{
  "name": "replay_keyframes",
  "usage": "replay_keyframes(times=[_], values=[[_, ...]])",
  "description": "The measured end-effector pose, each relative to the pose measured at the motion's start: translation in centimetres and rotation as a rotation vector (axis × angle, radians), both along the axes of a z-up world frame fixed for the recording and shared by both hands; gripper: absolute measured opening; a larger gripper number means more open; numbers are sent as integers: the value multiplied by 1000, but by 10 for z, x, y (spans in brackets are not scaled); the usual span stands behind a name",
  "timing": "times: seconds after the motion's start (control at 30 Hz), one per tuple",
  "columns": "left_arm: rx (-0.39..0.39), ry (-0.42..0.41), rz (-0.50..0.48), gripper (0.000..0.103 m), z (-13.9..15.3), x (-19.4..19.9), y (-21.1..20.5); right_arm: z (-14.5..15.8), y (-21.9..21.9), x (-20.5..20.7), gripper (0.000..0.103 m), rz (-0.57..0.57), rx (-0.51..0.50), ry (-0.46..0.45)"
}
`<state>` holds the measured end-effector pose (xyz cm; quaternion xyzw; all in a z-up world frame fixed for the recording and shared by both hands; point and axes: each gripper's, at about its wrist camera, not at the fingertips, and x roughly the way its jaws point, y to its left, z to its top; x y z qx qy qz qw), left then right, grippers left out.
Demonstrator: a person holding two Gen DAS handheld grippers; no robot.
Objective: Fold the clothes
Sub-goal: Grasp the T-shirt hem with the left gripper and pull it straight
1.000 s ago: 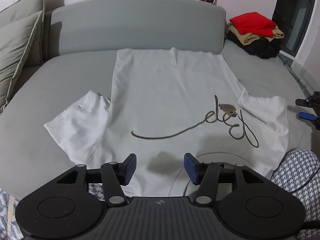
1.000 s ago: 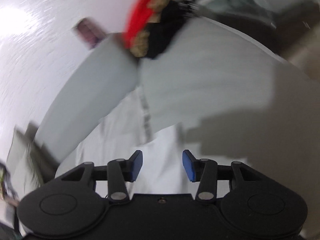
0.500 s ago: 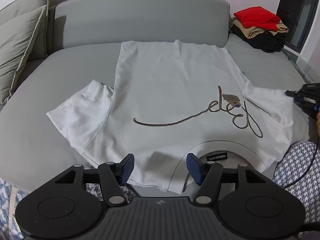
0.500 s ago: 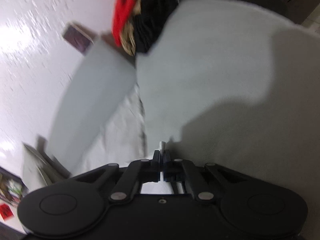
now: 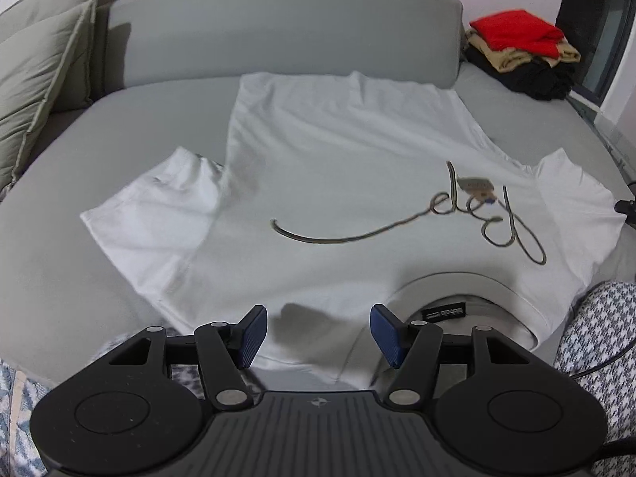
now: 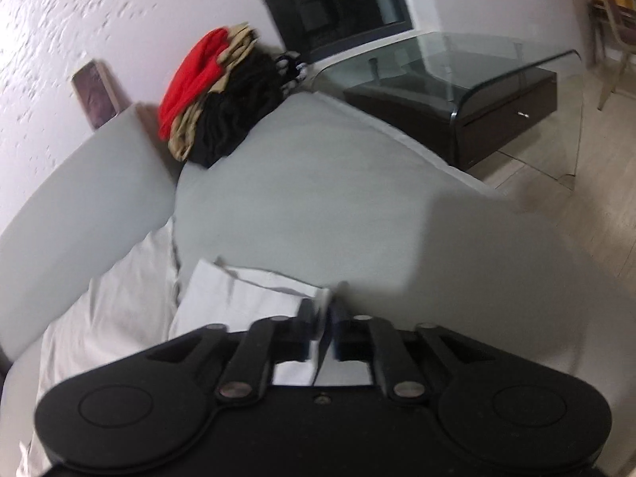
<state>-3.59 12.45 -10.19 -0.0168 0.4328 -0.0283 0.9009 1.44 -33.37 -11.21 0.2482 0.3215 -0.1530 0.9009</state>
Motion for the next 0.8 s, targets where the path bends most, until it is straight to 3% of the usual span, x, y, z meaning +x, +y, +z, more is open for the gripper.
replay_keyframes(times=[0.07, 0.17, 0.23, 0.27, 0.3, 0.4, 0.47, 0.57, 0.6, 0.67, 0.73, 0.8], values=[[5, -23, 15, 59, 6, -6, 9, 14, 12, -9, 36, 13, -19, -10], [25, -66, 44, 56, 11, -8, 22, 27, 39, -21, 39, 108, -30, -19], [44, -69, 69, 43, 8, -1, 24, 24, 67, -24, 32, 261, -5, 5], [48, -70, 75, 37, 5, 3, 23, 23, 81, -25, 20, 337, 8, 17], [49, -69, 68, 29, 1, 6, 20, 20, 96, -25, 16, 413, 28, 35], [74, -33, 9, 21, -16, 15, 5, 3, 143, -18, 15, 593, 20, 99], [100, 37, -43, 19, -31, 13, -4, -10, 169, -15, 15, 668, -24, 141], [181, 63, -134, 18, -36, -6, -10, -28, 181, -17, 15, 709, -22, 277], [175, 78, -146, 18, -34, -12, -6, -26, 180, -20, 15, 710, -18, 290], [109, 82, -123, 20, -28, -23, 13, -18, 174, -22, 16, 700, 45, 347], [39, 27, -44, 24, -19, -29, 41, -6, 170, -25, 16, 685, 71, 316], [-30, -31, 57, 35, -10, -31, 71, 6, 165, -27, 30, 664, 96, 251]])
